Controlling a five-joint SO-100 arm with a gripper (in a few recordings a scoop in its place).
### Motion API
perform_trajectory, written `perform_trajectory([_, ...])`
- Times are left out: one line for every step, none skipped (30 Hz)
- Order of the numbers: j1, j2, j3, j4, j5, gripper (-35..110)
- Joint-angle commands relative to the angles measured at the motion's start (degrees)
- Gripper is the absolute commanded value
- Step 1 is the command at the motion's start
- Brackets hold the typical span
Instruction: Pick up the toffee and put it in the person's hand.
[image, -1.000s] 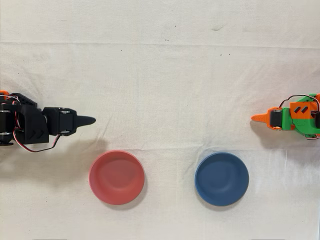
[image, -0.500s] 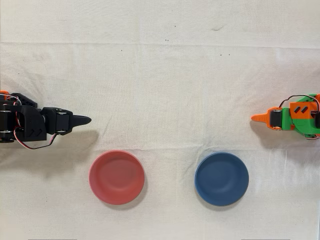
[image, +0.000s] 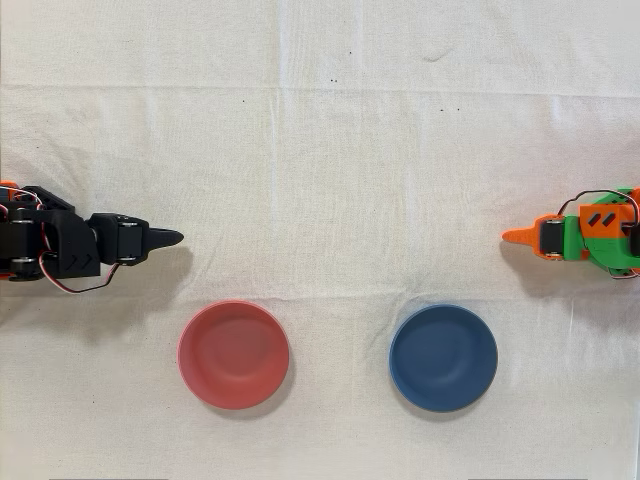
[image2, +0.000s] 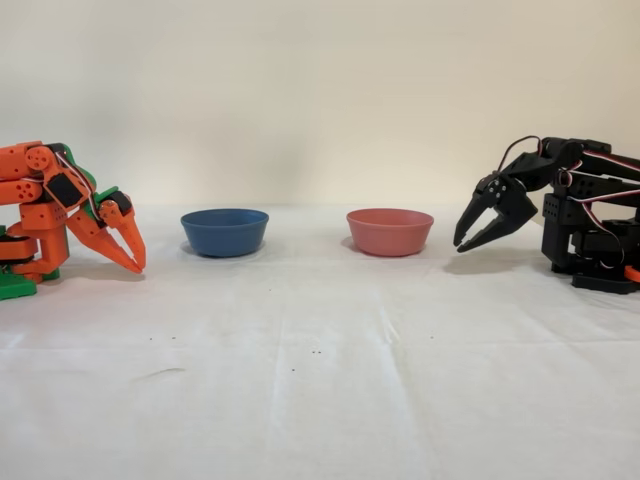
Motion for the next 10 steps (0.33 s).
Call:
perform_trajectory([0.18, 3.69, 1.41, 0.26, 1.05, 0])
perform_trajectory([0.09, 4.04, 1.76, 0.62, 1.05, 0])
perform_trajectory([0.09, 4.13, 1.85, 0.88, 1.05, 0])
perform_trajectory([-0.09, 4.13, 1.85, 0.97, 1.05, 0])
perform_trajectory([-0.18, 4.13, 1.85, 1.05, 1.05, 0])
perform_trajectory([-0.18, 4.13, 1.93, 1.05, 1.05, 0])
perform_trajectory([-0.18, 4.13, 2.20, 1.05, 1.05, 0])
perform_trajectory([-0.18, 4.13, 2.46, 1.14, 1.05, 0])
perform_trajectory([-0.18, 4.13, 2.81, 1.23, 1.05, 0])
perform_trajectory([-0.18, 4.13, 2.99, 1.41, 1.14, 0])
